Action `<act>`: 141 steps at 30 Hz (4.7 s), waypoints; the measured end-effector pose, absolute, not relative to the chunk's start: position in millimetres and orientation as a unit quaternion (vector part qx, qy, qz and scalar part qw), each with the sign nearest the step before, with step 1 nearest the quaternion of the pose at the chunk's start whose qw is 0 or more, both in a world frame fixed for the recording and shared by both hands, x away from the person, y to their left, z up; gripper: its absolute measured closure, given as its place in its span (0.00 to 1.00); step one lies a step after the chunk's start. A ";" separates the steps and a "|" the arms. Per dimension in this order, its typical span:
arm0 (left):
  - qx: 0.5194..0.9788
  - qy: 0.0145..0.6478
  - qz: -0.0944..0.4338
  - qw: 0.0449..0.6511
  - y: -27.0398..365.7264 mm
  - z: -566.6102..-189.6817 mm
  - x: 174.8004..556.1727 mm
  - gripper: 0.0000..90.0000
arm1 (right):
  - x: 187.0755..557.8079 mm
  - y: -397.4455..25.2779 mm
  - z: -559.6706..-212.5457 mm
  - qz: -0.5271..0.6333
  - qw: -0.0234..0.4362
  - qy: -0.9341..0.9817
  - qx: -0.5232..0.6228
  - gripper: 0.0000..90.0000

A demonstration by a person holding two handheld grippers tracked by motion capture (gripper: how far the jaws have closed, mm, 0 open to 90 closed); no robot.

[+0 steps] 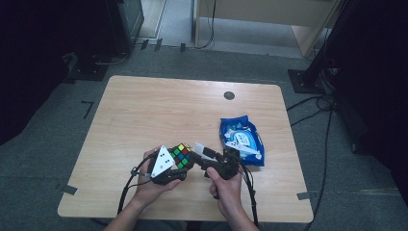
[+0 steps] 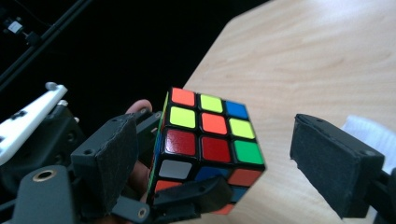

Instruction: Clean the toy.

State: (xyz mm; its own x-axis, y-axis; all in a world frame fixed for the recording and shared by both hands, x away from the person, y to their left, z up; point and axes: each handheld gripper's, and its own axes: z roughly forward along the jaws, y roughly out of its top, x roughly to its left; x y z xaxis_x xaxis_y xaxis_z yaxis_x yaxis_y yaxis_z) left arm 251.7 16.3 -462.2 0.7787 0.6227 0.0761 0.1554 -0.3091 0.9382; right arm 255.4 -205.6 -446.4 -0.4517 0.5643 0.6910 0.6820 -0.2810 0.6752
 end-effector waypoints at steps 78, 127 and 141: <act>0.775 0.313 0.113 0.537 34.2 -449.8 271.3 0.38 | 222.3 -152.1 -479.5 -0.530 -0.253 -0.729 -0.352 0.36; 0.790 0.327 0.132 0.502 49.4 -463.7 283.3 0.38 | 259.7 -225.0 -497.6 -0.424 -0.193 -0.759 -0.455 1.00; 0.823 0.277 0.186 0.460 15.5 -473.9 265.5 0.38 | 234.0 -219.2 -431.8 -0.539 -0.178 -0.709 -0.418 1.00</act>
State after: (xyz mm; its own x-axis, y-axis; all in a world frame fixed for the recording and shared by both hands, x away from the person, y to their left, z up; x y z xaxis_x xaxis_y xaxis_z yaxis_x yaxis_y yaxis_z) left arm 265.5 15.5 -473.9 0.7775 0.6268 0.0508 0.2853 -0.4235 0.8598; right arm 234.0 -219.2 -431.8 -0.5869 0.7851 0.1979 0.4008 0.0694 0.9135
